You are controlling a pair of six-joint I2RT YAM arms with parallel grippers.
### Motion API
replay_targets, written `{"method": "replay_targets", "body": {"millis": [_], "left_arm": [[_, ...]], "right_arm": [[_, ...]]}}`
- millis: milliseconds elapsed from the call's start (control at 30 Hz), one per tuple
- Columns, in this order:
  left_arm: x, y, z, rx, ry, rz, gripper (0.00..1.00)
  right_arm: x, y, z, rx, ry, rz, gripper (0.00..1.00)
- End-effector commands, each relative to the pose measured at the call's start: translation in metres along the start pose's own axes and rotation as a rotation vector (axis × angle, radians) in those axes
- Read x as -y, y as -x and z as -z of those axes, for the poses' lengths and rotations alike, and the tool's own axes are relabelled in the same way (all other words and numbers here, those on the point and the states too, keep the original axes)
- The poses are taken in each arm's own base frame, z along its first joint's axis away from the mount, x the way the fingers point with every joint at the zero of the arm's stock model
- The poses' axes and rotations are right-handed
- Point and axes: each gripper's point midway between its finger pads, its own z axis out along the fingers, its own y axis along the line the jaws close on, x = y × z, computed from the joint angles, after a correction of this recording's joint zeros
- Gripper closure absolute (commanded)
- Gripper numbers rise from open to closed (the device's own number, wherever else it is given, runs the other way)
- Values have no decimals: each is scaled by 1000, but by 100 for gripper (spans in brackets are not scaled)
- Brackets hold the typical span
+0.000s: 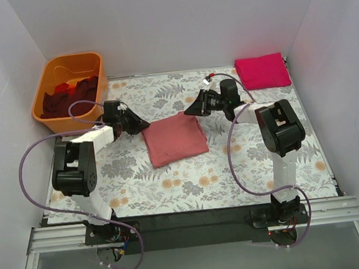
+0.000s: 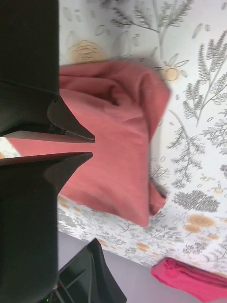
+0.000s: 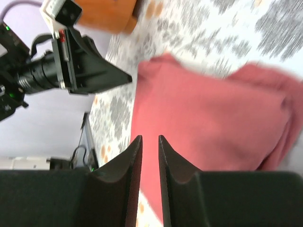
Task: Fold and stack the t-shirts
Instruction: Fold the tshirt, then neatly place the folded tshirt to the corner
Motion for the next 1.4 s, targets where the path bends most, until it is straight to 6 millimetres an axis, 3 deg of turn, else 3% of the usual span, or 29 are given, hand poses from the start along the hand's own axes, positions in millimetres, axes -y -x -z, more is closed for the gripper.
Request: {"method": "replay_targets", "body": {"millis": [0, 67, 133, 267, 333, 500, 533, 600, 633, 667, 700, 767, 800, 867, 900, 933, 967, 1100, 1133, 1167, 1200, 1233, 1267, 1333, 1367], "left_arm": [[-9, 6, -22, -21, 20, -7, 87], [-14, 13, -30, -18, 30, 5, 87], [-34, 13, -41, -28, 75, 44, 87], [-64, 12, -46, -40, 124, 116, 87], [-67, 18, -41, -29, 125, 128, 87], [-39, 33, -21, -2, 82, 53, 79], [-33, 36, -17, 7, 81, 34, 76], [-13, 49, 0, 47, 70, -36, 64], [-4, 50, 6, 55, 61, -69, 60], [9, 53, 16, 75, 47, -101, 52], [20, 51, 20, 86, 56, -159, 49], [34, 46, 27, 114, 73, -239, 42], [37, 49, 36, 170, 127, -287, 37], [54, 24, 36, 166, 148, -422, 35], [64, 3, 36, 145, 149, -478, 34], [65, -2, 37, 159, 171, -521, 34], [67, -14, 35, 147, 178, -550, 34], [73, -70, 22, 85, 223, -719, 34], [75, -95, 14, 57, 234, -783, 34], [81, -105, 9, 47, 228, -828, 34], [86, -128, 6, 20, 220, -883, 34], [78, -142, -6, -9, 248, -920, 35], [89, -146, -9, -2, 249, -962, 35], [95, -174, -18, -34, 245, -1038, 35], [87, -185, -30, -55, 274, -1075, 37]], "right_arm": [[28, 23, -15, 61, -53, -33, 73], [52, 25, -20, 82, -96, -80, 73], [74, 29, -21, 110, -130, -125, 73], [102, 31, -12, 162, -157, -195, 73], [109, 30, -6, 173, -159, -216, 73], [91, 38, 16, 185, -134, -166, 72], [73, 46, 24, 199, -116, -126, 72], [65, 40, 37, 192, -114, -101, 71], [49, 45, 49, 202, -95, -65, 70], [51, 33, 57, 193, -108, -75, 63], [39, 31, 68, 197, -111, -35, 59], [39, 23, 86, 198, -146, -19, 50], [50, -1, 95, 152, -204, -82, 48], [53, -6, 115, 144, -311, 10, 41], [45, -1, 125, 152, -357, 57, 39], [56, -23, 137, 80, -452, 12, 37], [66, -19, 150, 82, -551, 80, 33], [69, -31, 192, 52, -771, 123, 24], [66, -34, 204, 62, -825, 127, 21], [67, -36, 210, 66, -850, 130, 20], [62, -35, 216, 84, -865, 137, 18], [67, -42, 224, 85, -904, 118, 18], [68, -48, 227, 81, -920, 99, 16], [71, -55, 234, 89, -947, 73, 13], [71, -58, 235, 90, -950, 62, 12]]}}
